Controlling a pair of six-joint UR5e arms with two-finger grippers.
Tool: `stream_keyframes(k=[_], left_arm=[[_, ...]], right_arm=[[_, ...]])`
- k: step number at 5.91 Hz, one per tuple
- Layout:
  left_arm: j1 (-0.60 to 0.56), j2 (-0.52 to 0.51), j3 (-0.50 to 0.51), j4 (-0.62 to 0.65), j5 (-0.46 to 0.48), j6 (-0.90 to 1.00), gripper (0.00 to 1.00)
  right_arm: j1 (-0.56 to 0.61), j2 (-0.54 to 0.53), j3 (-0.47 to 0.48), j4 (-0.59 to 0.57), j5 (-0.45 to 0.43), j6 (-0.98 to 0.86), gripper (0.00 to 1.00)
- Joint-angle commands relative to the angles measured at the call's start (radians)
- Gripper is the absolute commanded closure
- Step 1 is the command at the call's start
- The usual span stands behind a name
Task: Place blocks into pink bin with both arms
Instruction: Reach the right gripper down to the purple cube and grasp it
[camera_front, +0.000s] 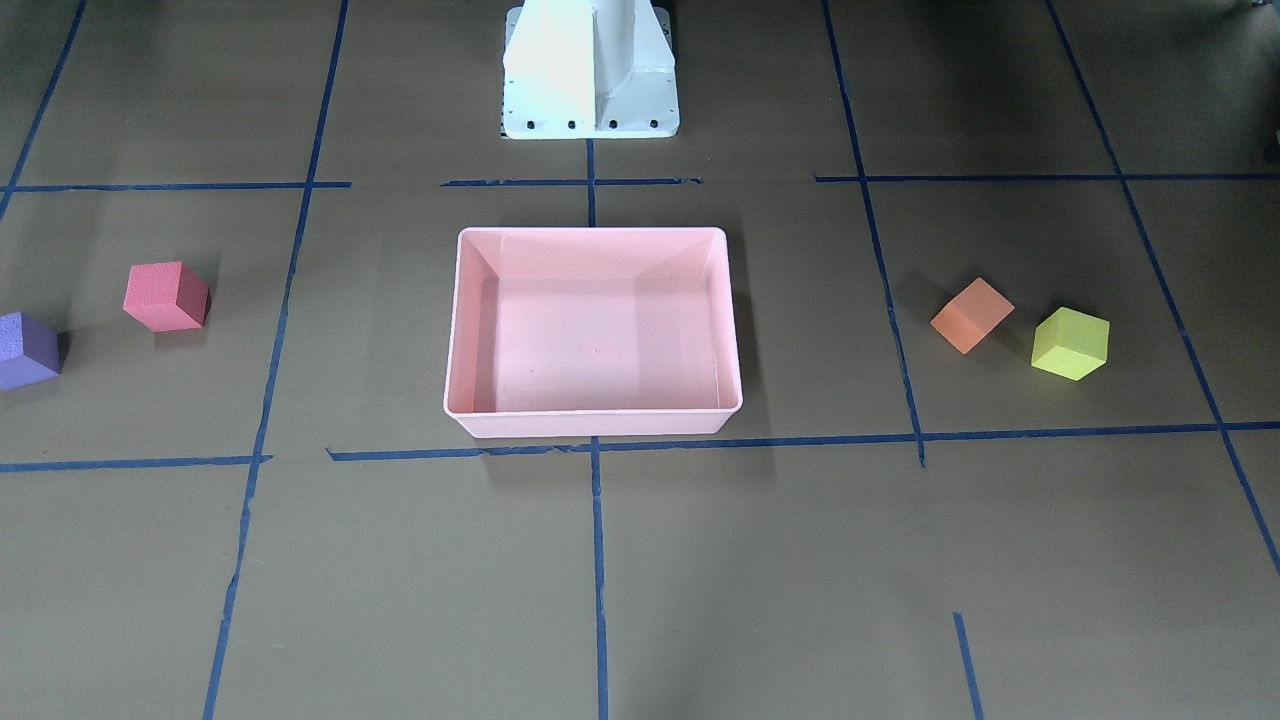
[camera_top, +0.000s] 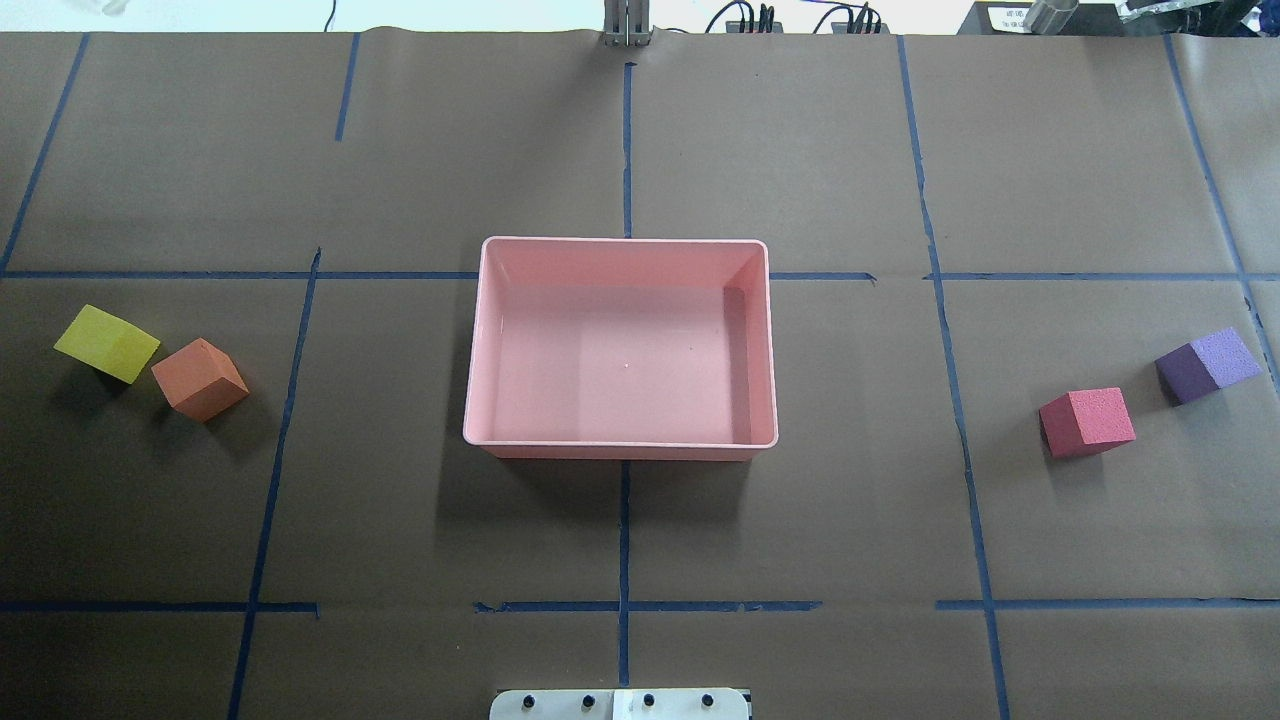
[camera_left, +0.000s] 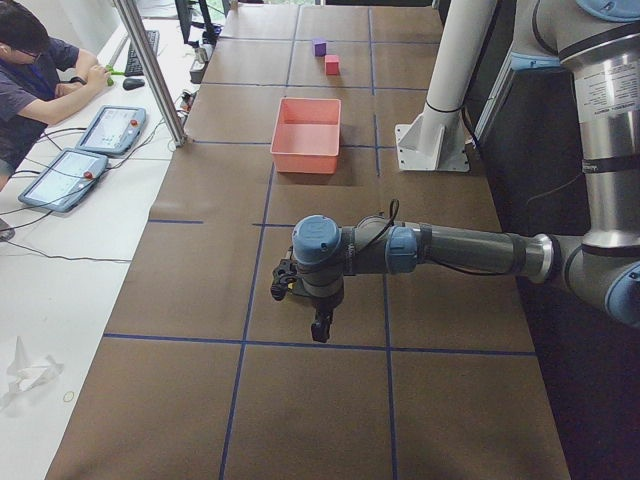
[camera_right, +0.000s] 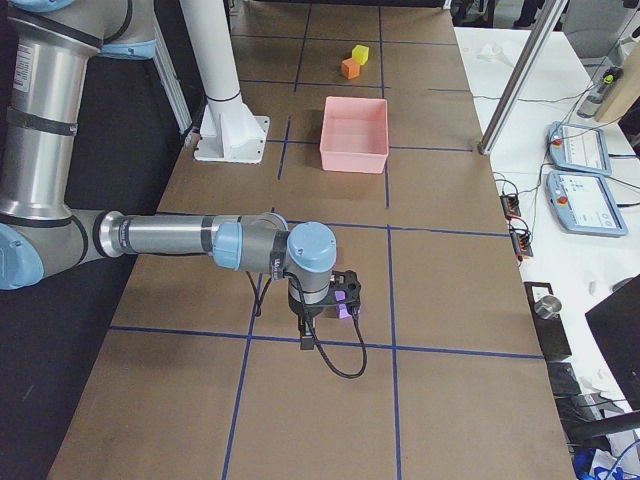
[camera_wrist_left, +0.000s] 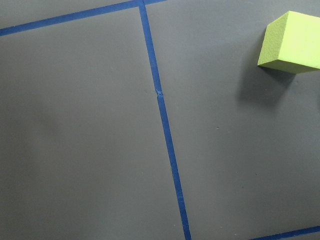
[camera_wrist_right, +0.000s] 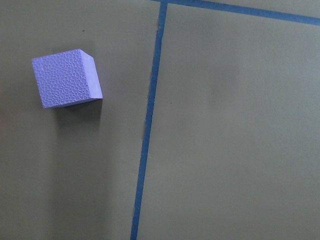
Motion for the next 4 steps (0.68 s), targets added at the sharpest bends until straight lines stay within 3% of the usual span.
stream_keyframes(k=[1,2,4], left_arm=[[0.002,0.000,-0.015,0.005,0.001,0.000,0.00],[0.002,0.001,-0.015,0.005,0.001,0.000,0.00],[0.002,0.001,-0.014,0.007,-0.002,0.000,0.00]], right_arm=[[-0.002,0.009,0.002,0.005,0.005,-0.002,0.00],[-0.041,0.011,0.000,0.100,0.009,0.003,0.00],[-0.151,0.088,-0.041,0.179,0.041,0.093,0.00]])
